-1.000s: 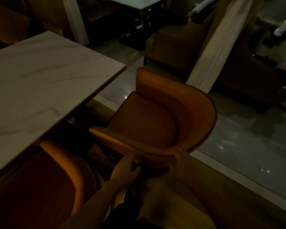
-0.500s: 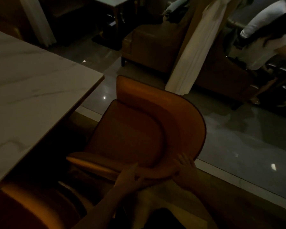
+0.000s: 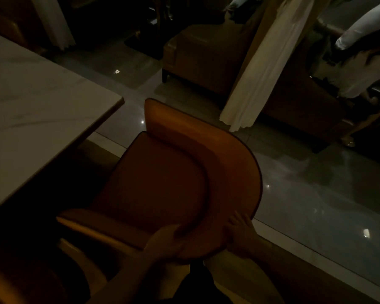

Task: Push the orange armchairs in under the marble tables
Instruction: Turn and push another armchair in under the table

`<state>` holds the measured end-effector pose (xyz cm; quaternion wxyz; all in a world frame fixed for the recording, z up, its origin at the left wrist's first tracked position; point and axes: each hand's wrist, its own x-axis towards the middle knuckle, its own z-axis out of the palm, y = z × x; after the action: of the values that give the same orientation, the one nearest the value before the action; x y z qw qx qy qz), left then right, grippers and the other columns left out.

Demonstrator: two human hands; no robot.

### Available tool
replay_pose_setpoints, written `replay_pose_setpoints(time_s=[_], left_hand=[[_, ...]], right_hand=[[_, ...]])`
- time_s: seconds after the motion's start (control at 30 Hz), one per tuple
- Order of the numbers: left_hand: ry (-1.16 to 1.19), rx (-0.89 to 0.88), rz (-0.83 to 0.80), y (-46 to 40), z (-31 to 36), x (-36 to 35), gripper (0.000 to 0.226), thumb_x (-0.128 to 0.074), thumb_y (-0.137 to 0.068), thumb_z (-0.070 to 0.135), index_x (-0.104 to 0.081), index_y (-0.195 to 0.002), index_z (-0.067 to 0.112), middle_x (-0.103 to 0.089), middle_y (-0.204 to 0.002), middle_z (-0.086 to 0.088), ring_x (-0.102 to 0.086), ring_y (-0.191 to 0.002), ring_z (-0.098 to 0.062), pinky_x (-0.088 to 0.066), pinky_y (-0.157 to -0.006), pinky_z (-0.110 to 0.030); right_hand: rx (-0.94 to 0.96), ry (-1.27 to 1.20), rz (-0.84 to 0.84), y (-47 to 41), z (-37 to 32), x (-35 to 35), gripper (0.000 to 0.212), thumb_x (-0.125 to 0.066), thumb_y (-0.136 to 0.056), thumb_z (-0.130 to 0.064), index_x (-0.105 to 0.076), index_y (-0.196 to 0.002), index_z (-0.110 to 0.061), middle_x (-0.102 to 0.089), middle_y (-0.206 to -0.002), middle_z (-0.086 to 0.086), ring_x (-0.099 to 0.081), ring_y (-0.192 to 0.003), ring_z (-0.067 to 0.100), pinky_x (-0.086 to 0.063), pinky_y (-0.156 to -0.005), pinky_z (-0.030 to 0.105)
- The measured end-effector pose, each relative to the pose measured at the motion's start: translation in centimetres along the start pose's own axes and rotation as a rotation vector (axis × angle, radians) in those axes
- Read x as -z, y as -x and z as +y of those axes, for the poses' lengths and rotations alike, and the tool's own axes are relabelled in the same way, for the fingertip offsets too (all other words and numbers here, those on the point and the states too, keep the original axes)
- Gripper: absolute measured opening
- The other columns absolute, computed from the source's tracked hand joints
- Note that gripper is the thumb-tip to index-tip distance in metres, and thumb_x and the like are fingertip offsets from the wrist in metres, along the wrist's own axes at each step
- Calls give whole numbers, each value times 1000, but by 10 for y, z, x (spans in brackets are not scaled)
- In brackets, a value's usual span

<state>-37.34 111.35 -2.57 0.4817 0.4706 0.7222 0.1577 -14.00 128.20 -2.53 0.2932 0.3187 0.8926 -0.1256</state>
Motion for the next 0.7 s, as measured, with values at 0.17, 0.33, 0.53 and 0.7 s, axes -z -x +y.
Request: replay_pose_setpoints(time_s=[0.17,0.33,0.53,0.7], left_hand=[[-31,69,-74,-23,39,-27,64,-56,-96,44,-31,-150,21,-35,-154,-2,-36,-139,-18,-29,-114,-33],[53,120,-91,-38,68,-57,70,-64,-89,50,-37,-148,24,-43,-151,-2,-44,-134,-17,-35,-111,-31],[-85,170,-88,-43,72,-82,78,-59,-88,60,-30,-151,25,-32,-157,-2,-34,-140,-19,-26,-112,-30],[-95,152,-89,-48,63,-81,74,-62,-90,52,-31,-151,24,-33,-156,-2,-33,-141,-18,-24,-111,-27]], right_hand=[[182,62,15,-17,39,-3,83,-51,-85,-67,-33,-151,-22,-19,-163,6,1,-152,28,15,-118,50],[335,56,29,-31,69,6,91,-64,-78,-67,-31,-152,-26,-16,-164,8,2,-152,28,17,-116,48],[357,104,93,-34,94,25,77,-68,-84,-44,-33,-151,-31,-12,-165,6,5,-152,27,24,-114,44],[323,103,77,-33,92,31,74,-65,-86,-42,-31,-152,-31,-9,-166,8,7,-152,28,21,-116,43]])
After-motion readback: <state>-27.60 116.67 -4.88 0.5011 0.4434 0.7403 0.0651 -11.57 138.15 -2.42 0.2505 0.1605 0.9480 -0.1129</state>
